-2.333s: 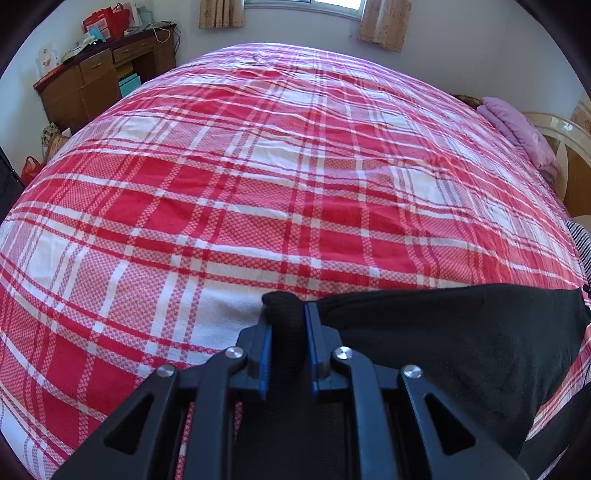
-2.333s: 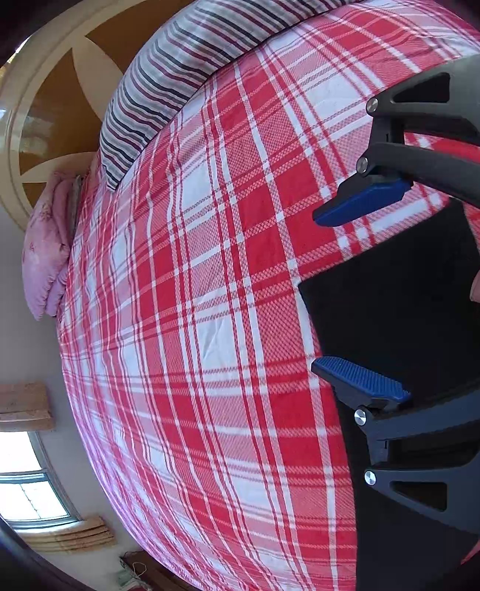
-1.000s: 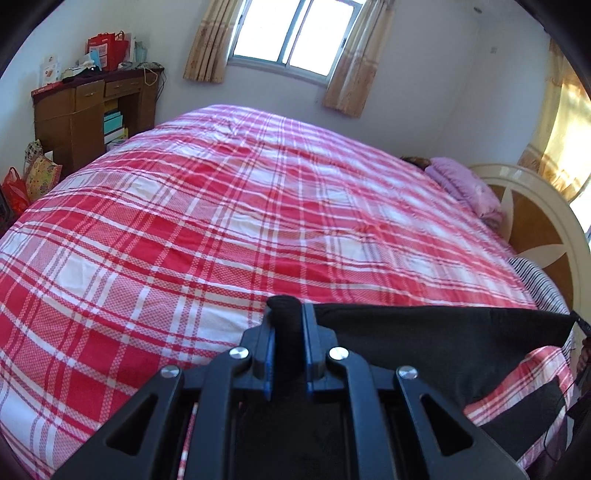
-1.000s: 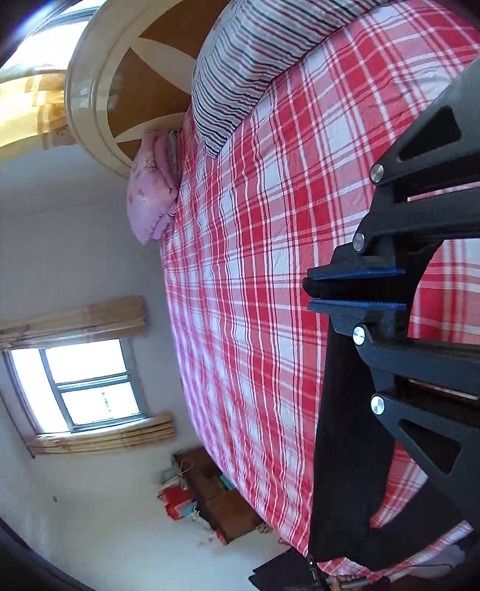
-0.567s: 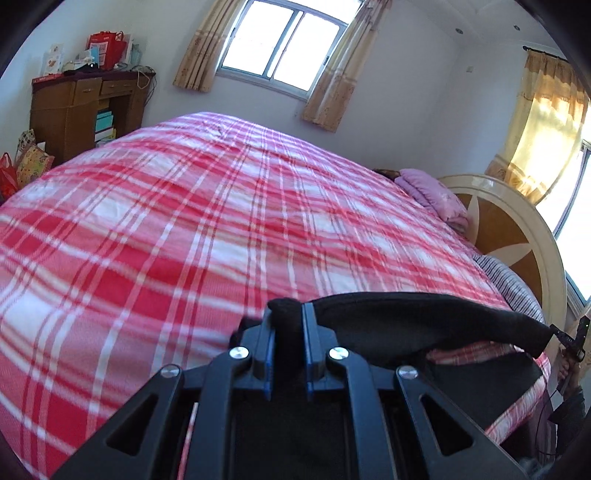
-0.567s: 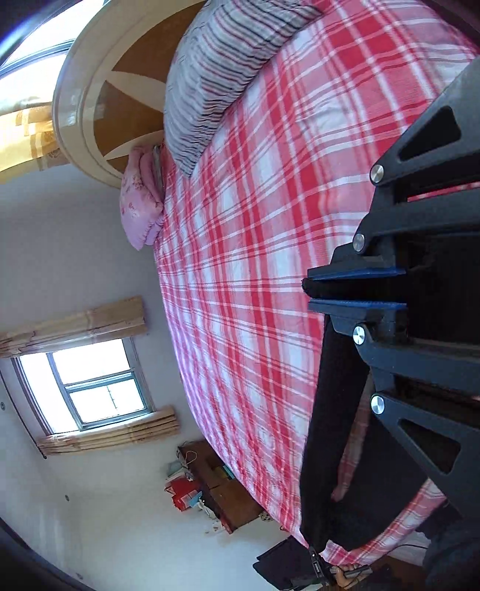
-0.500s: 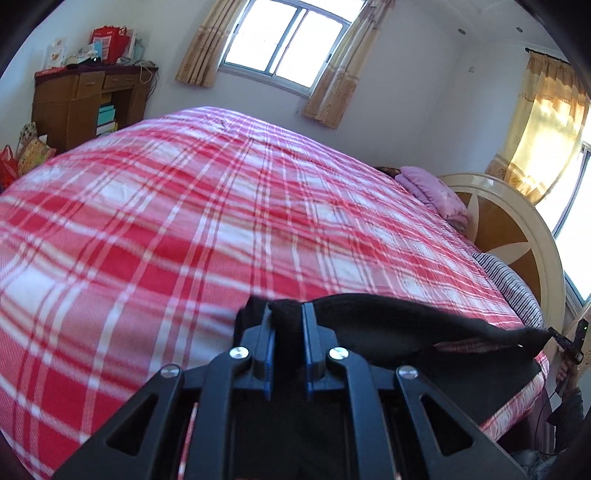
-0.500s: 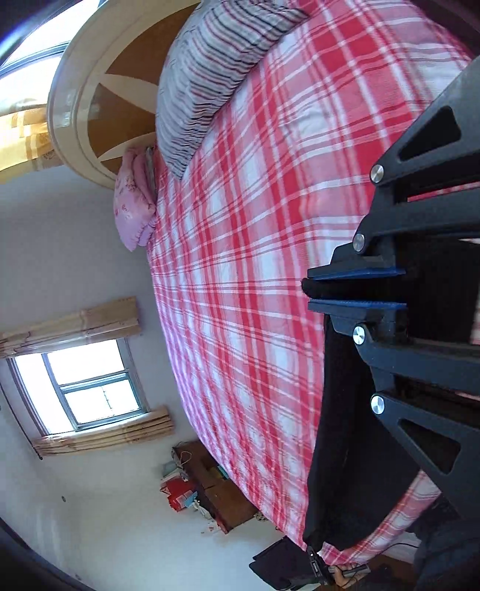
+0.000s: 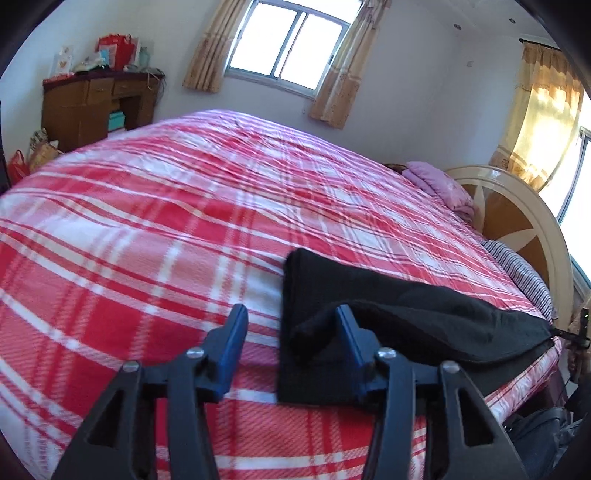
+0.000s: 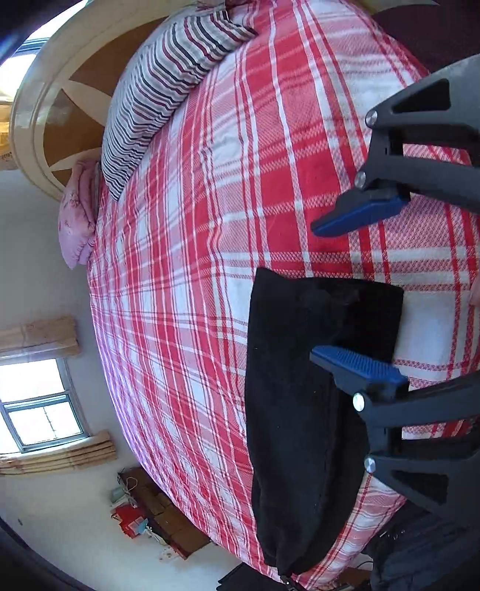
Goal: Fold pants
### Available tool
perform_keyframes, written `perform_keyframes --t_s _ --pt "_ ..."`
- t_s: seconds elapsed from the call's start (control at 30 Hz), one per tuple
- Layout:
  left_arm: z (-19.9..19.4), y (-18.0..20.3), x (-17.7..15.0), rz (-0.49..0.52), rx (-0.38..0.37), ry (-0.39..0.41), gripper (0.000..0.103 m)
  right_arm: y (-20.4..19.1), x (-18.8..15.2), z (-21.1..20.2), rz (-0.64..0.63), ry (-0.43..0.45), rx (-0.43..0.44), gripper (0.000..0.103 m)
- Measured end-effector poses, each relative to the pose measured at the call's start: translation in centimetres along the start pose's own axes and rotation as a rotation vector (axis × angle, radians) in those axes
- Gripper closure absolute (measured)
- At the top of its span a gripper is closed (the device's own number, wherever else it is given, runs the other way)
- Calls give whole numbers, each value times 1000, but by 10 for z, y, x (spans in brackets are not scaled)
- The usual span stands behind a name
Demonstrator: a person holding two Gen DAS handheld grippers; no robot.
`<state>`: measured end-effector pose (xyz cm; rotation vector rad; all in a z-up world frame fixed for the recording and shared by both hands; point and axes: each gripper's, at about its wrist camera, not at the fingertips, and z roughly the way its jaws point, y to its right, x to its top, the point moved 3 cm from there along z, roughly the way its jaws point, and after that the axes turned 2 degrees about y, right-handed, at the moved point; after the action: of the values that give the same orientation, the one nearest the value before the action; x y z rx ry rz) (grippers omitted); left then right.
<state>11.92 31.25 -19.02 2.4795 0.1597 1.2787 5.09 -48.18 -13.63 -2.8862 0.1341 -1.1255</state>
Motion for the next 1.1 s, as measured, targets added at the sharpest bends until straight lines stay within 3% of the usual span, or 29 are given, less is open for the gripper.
perform_keyframes --t_s 0.13,0.23,0.33,0.47,0.6,0.77,0.9,1.03,1.1 --pt "-20 -25 -1 -17 65 37 49 -12 8 -21 -7 46 -1 40" --pt "-29 -41 -5 -80 70 34 49 -46 14 -30 -69 75 13 40" --pt "-27 -28 -11 -63 37 12 49 -108 19 -26 -216 76 33 40" --pt "-20 6 -15 25 -10 2 49 -213 12 -13 -440 55 136 40" --pt "-17 29 -20 135 -9 -26 49 -322 -14 10 -639 -2 280 40" --pt "-17 42 -25 225 22 -32 49 -412 -50 42 -811 -52 368 40" --pt "-7 48 -29 296 91 -56 49 -450 -66 65 -892 -53 339 40" --pt "4 47 -26 336 168 -59 51 -456 -65 90 -887 -75 298 40" --pt "6 45 -21 320 168 -53 71 -456 -65 99 -873 -84 275 56"
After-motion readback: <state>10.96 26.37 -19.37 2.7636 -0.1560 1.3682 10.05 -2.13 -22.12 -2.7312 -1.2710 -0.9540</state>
